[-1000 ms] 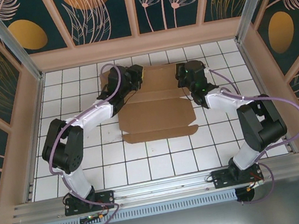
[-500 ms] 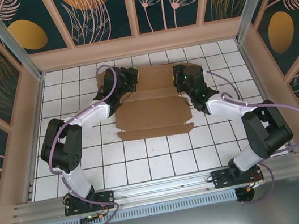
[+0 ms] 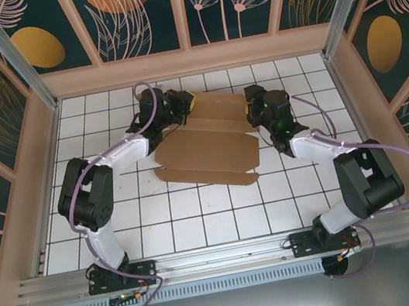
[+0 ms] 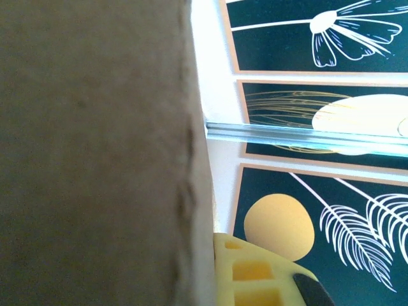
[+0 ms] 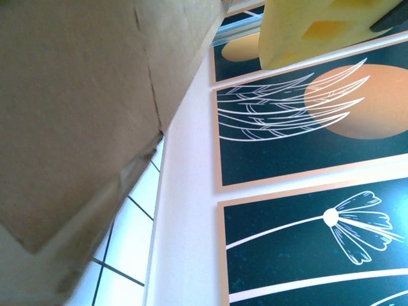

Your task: Fold the paper box

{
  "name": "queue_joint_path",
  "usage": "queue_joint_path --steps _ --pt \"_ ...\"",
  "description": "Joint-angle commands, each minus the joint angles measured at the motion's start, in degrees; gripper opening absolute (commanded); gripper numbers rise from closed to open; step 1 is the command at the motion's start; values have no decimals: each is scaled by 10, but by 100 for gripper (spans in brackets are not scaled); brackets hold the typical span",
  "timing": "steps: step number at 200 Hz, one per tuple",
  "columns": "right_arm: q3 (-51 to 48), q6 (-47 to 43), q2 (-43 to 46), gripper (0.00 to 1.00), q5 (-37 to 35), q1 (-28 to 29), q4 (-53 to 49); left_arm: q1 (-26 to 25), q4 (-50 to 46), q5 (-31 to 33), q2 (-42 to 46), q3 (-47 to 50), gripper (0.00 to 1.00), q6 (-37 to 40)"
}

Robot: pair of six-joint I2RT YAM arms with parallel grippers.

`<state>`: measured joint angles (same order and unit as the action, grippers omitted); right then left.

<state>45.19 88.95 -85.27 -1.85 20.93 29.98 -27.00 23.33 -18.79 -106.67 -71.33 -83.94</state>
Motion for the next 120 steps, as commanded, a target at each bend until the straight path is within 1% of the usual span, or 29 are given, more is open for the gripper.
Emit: queue_joint_path --steps 1,31,42,48,54,74,90,106,120 --pt "15 -8 -16 44 8 -5 30 0 -1 -27 -4 -7 0 20" --pt "4 4 -21 15 1 -5 54 0 2 -19 -6 -13 0 15" --pt "2 6 -19 8 -11 -1 55 0 10 -18 -8 -13 0 9" --pt "0 7 -18 6 -17 1 53 0 16 -15 -9 -11 0 4" --pt "-2 8 -16 3 -23 4 52 0 23 -8 -8 -6 4 1" --pt "-4 14 -11 0 -46 12 45 0 46 8 0 11 10 -11" --pt "-1 13 -9 0 -66 22 37 0 58 20 6 19 20 -20" --pt "3 7 -6 0 -87 33 28 0 68 38 15 29 24 -27" --pt "5 8 -5 0 -103 41 19 0 67 57 23 38 31 -35"
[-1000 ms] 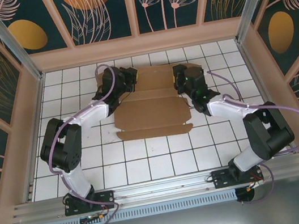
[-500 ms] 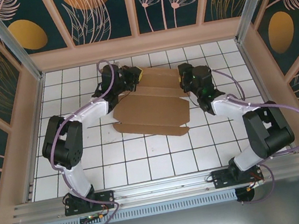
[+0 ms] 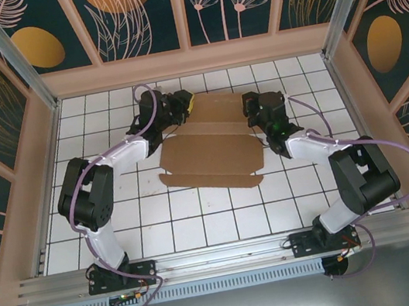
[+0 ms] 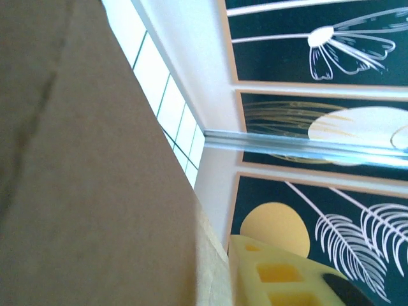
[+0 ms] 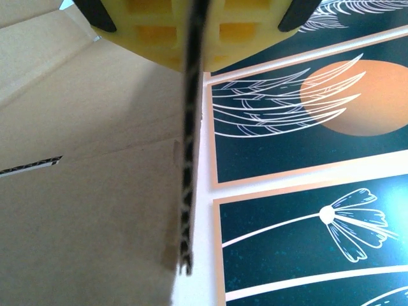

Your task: Fold the paper box

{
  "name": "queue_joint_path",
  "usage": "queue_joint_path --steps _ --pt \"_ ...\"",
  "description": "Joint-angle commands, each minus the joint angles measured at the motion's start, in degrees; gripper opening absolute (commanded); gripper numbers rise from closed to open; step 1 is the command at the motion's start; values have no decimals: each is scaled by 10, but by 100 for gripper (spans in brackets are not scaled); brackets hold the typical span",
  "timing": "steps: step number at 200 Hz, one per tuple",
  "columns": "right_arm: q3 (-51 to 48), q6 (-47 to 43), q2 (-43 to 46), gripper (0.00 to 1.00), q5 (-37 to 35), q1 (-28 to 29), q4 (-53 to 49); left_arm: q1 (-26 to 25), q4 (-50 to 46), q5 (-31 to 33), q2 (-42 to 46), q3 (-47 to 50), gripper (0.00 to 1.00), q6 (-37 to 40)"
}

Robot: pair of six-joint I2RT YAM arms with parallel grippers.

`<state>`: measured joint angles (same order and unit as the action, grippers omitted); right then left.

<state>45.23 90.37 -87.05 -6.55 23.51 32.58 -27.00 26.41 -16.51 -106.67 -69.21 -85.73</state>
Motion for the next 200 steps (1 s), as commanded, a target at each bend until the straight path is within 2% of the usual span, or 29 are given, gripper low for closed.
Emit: queue_joint_path --steps 1,51,77,122,154,170,182,200 --pt "4 -5 14 0 -57 15 -8 0 36 37 24 18 32 -18" --pt "-1 5 11 0 -99 39 -5 -13 40 123 46 45 33 -56" --pt "-2 10 6 0 -101 44 4 -22 51 141 37 31 32 -62" --pt "-5 11 3 0 -99 44 8 -24 80 150 30 43 17 -79" --pt "-5 7 -5 0 -70 36 17 -24 99 145 25 53 5 -80" --pt "-7 -6 -8 7 -39 27 31 -24 108 143 22 59 0 -75" --pt "-9 -27 -4 14 -23 22 38 -23 121 137 20 66 0 -74" --pt "-7 -67 8 35 5 15 23 -21 132 140 20 79 0 -70"
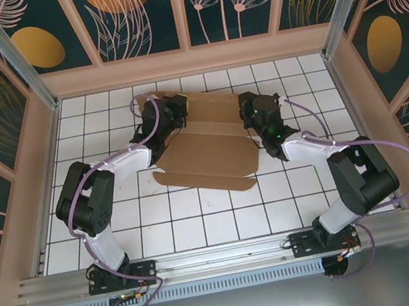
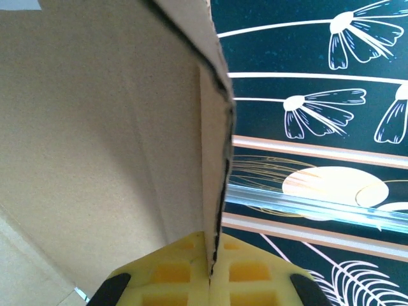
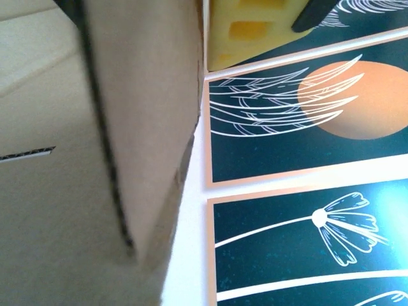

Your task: Fold the paper box

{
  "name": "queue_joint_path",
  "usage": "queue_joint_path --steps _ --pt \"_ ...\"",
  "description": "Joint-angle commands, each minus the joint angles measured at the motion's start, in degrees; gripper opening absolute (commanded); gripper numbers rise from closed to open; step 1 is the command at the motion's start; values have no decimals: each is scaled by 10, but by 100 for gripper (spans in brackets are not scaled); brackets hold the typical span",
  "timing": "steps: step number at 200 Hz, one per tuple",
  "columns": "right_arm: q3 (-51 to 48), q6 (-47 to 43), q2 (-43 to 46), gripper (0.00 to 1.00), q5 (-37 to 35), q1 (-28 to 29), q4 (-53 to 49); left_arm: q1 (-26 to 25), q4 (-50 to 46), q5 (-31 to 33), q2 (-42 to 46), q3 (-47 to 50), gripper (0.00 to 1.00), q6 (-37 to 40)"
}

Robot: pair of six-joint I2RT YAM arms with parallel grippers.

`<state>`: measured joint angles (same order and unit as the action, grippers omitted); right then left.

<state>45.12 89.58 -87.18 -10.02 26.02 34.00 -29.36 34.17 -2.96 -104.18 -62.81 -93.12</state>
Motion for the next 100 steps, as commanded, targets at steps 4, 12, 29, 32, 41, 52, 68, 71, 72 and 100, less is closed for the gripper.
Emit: queue_joint_path --steps 4,12,29,32,41,52,68,71,72,100 --pt "-6 -67 12 40 49 -12 4 3 55 6 -3 17 0 5" --pt "-4 -80 16 49 70 -18 -13 4 55 8 -1 22 0 11" --pt "-1 -121 23 56 138 -35 -45 5 48 16 6 27 0 28" --pt "1 -131 24 56 149 -37 -57 5 45 18 7 27 0 32" --pt "11 -164 32 57 177 -42 -102 4 36 24 10 27 0 38" --pt "24 -217 43 58 206 -43 -152 4 33 31 12 30 0 38" --pt "53 -316 59 59 260 -44 -226 5 23 40 13 30 0 43" --pt "60 -334 61 59 272 -44 -242 5 18 41 13 28 0 45" --pt "63 -340 63 59 275 -44 -247 5 17 41 13 27 0 45" --pt "120 -448 102 60 314 -46 -354 4 5 47 1 18 0 64"
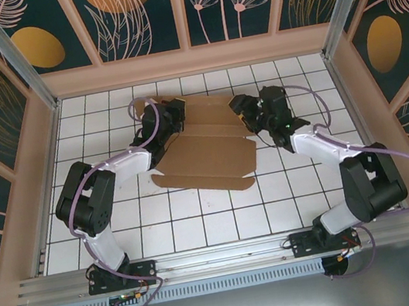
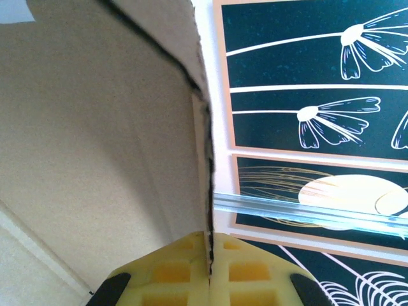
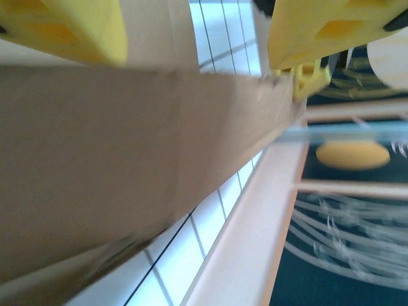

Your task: Fold the paper box

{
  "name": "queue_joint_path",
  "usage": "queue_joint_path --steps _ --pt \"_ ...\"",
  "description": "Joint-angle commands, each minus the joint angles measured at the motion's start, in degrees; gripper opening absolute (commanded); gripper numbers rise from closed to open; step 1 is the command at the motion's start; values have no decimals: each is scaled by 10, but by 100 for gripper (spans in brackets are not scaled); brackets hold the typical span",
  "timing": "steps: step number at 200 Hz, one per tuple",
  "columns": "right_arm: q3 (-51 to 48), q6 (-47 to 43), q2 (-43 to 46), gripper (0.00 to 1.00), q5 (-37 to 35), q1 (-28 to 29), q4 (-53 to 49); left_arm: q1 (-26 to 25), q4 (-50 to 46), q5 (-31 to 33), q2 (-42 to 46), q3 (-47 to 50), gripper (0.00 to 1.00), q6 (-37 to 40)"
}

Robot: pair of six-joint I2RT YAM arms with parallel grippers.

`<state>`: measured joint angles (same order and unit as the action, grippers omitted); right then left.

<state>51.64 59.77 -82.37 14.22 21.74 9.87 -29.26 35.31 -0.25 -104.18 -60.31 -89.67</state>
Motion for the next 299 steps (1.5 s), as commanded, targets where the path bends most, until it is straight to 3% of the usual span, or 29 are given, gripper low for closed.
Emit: queue_joint_path --steps 1,36,68,102,155,235,265,299 --pt "57 -153 56 60 72 -3 -115 3 -6 20 0 -7 0 30" --pt "170 -237 52 60 36 -28 -236 4 6 21 -17 -12 0 46" --pt "292 -301 -41 60 -27 -51 -360 4 32 13 -18 -3 0 62" --pt "312 -316 -95 61 -39 -56 -389 7 49 10 -20 8 0 71" --pt "227 -263 -104 62 27 -83 -315 10 66 -9 -32 16 0 75" --pt "193 -170 -153 61 142 -85 -184 12 91 -27 -44 32 0 62" --pt "186 -139 -166 55 161 -73 -140 12 96 -32 -45 35 0 57" --pt "158 -117 -163 34 153 -77 -106 13 97 -29 -43 40 0 55"
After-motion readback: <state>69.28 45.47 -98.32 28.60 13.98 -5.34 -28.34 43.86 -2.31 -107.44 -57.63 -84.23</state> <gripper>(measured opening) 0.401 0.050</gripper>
